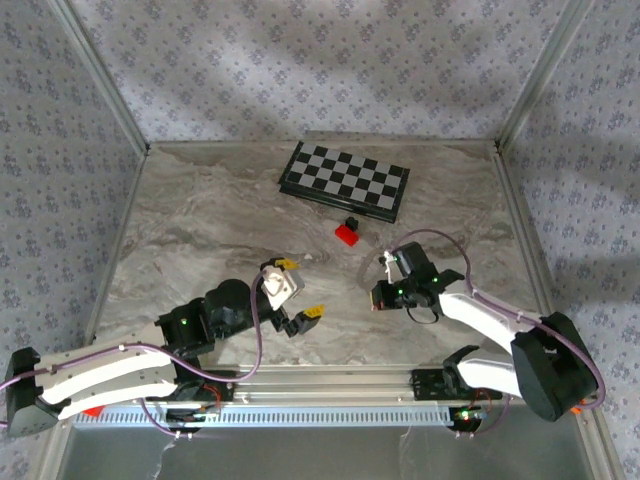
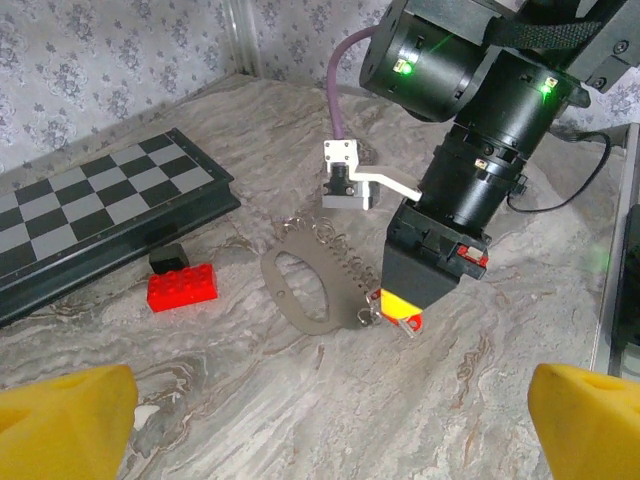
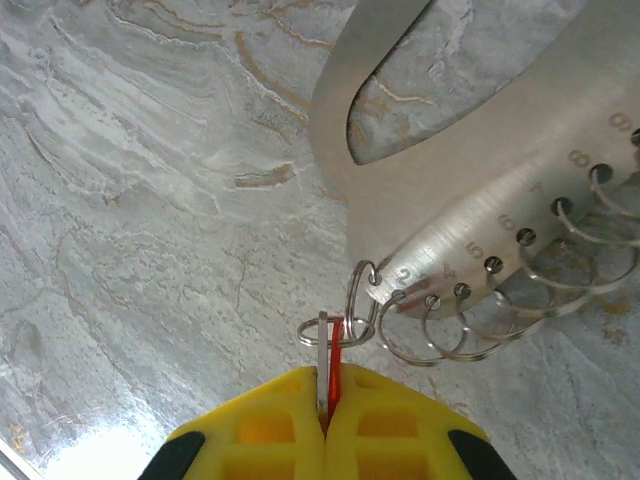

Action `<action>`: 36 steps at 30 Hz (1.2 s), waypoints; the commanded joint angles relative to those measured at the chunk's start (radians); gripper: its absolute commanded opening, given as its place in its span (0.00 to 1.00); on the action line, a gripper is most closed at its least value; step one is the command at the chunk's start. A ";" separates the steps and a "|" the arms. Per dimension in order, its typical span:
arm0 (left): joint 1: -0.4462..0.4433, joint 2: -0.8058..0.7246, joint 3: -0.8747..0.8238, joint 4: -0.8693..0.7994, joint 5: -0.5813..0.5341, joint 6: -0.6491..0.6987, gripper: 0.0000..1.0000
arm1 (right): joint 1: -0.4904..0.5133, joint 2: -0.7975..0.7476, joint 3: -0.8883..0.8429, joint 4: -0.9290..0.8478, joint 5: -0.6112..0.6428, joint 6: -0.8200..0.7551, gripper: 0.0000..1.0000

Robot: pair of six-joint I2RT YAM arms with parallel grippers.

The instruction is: Put the keys on the keyring

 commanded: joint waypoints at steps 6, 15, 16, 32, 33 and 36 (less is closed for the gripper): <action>0.004 -0.007 -0.009 0.034 -0.015 0.001 0.99 | 0.027 -0.027 -0.047 0.019 0.023 0.046 0.00; 0.005 -0.001 -0.013 0.038 -0.017 0.000 1.00 | 0.048 -0.034 -0.085 0.037 0.028 0.075 0.05; 0.005 0.000 -0.013 0.038 -0.018 0.001 0.99 | 0.049 -0.035 -0.085 0.037 0.029 0.075 0.06; 0.009 0.016 -0.007 0.041 -0.015 -0.002 1.00 | 0.060 -0.110 -0.106 0.007 0.050 0.092 0.24; 0.009 0.015 -0.007 0.041 -0.015 -0.004 0.99 | 0.061 -0.122 -0.107 0.003 0.052 0.094 0.25; 0.009 0.019 -0.004 0.038 -0.014 -0.008 1.00 | 0.063 -0.163 -0.112 -0.014 0.065 0.096 0.28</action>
